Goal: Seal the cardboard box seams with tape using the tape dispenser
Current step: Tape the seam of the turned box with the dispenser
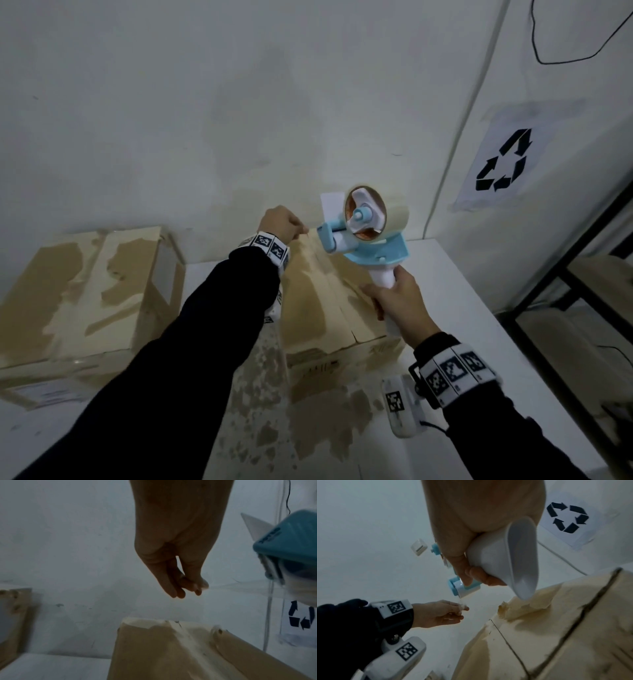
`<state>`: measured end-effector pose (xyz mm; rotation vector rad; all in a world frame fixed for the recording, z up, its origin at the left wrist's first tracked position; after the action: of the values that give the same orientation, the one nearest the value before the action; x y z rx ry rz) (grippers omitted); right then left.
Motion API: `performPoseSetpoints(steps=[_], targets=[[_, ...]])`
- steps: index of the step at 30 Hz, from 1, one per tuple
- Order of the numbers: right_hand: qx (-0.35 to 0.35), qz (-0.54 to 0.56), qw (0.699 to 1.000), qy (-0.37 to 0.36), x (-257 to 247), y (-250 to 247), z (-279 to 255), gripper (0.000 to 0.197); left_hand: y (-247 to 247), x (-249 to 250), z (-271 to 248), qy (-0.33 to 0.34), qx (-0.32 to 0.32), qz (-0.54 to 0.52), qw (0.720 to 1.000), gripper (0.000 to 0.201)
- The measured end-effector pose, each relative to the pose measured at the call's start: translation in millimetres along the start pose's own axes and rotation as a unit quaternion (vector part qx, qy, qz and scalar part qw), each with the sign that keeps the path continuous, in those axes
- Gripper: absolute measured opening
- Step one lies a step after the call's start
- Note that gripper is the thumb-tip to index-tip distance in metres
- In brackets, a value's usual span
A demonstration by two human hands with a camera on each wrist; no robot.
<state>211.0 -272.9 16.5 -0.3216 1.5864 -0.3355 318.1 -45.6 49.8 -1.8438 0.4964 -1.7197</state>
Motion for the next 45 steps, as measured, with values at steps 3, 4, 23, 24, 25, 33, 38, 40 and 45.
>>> performPoseSetpoints(steps=[3, 4, 23, 24, 25, 33, 38, 40, 45], targets=[[0.013, 0.011, 0.999, 0.032, 0.4, 8.8, 8.4, 0.022, 1.9, 2.7, 18.9, -0.009, -0.034, 0.020, 0.999, 0.023], [0.012, 0.016, 0.999, 0.040, -0.2, 13.5, 11.0, 0.025, 2.3, 3.5, 26.3, -0.009, -0.045, 0.035, 0.998, 0.023], [0.003, 0.182, 0.969, 0.166, 1.6, 85.4, 78.9, 0.009, 30.0, -54.4, 144.2, -0.041, -0.174, 0.092, 0.980, 0.028], [0.002, 0.180, 0.969, 0.166, 3.4, 86.8, 78.6, 0.009, 32.3, -58.2, 146.2, -0.038, -0.174, 0.091, 0.980, 0.027], [0.000, 0.177, 0.970, 0.166, 4.5, 87.5, 78.1, 0.010, 33.9, -61.8, 147.3, -0.034, -0.173, 0.089, 0.980, 0.027], [-0.001, 0.163, 0.970, 0.180, -1.3, 90.3, 76.3, 0.008, 38.3, -64.3, 143.4, 0.094, -0.159, 0.145, 0.972, 0.022], [0.006, 0.148, 0.972, 0.181, -4.2, 91.9, 74.4, 0.008, 33.9, -60.7, 135.3, 0.106, -0.202, 0.208, 0.951, 0.018], [0.007, 0.143, 0.973, 0.180, -4.1, 92.3, 74.6, 0.008, 32.9, -60.0, 130.1, 0.110, -0.221, 0.217, 0.945, 0.024], [0.011, 0.108, 0.980, 0.167, -4.0, 92.8, 74.3, 0.008, 30.1, -60.3, 122.0, 0.101, -0.203, 0.197, 0.954, 0.034]])
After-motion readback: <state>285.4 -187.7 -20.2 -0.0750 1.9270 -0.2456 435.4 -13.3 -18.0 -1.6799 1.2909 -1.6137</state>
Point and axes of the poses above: each hand's wrist, its own z-axis towards the middle knuckle, its own y-axis out of the palm, x = y × z, the point moved 1 cm from there along z, towards the middle knuckle, and after that the axes turned 9 degrees about -z, right-handed, at the moved point
